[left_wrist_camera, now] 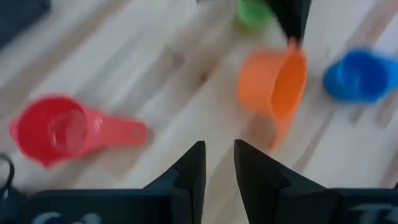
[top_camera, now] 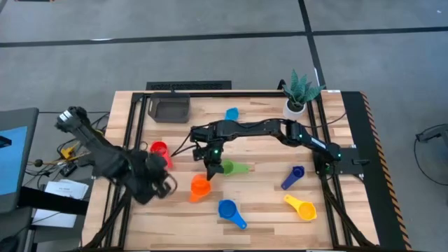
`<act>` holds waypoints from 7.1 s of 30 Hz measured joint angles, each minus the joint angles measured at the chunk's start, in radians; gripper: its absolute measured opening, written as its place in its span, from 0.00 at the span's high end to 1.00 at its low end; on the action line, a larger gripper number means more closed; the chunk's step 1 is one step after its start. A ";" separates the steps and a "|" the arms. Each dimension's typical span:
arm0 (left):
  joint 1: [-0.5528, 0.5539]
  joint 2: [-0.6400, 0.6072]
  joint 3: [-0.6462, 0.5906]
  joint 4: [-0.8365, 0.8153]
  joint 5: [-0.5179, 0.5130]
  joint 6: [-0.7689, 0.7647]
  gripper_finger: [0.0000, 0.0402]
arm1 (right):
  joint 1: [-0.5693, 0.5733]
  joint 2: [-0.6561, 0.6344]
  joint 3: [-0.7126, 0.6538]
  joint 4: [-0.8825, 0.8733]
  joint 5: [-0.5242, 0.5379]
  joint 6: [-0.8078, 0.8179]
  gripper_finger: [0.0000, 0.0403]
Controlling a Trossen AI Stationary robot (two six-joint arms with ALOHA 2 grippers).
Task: Nest measuring cups in basket
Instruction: Move the orange measuring cup to the center of the table
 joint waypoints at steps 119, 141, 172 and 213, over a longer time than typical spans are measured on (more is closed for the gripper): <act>0.162 -0.227 -0.615 0.933 0.057 0.188 1.00 | -0.229 -0.237 -0.004 0.004 0.105 0.100 0.64; 0.125 -0.230 -0.615 1.112 -0.263 0.211 1.00 | -0.113 -0.592 -0.517 0.622 0.581 0.433 0.69; 0.182 -0.229 -0.615 1.120 -0.259 0.281 1.00 | -0.015 -0.444 -0.769 1.251 0.863 0.898 0.44; 0.200 -0.493 -0.506 0.643 -0.151 0.201 0.60 | 0.091 0.007 0.042 0.320 0.817 0.651 0.96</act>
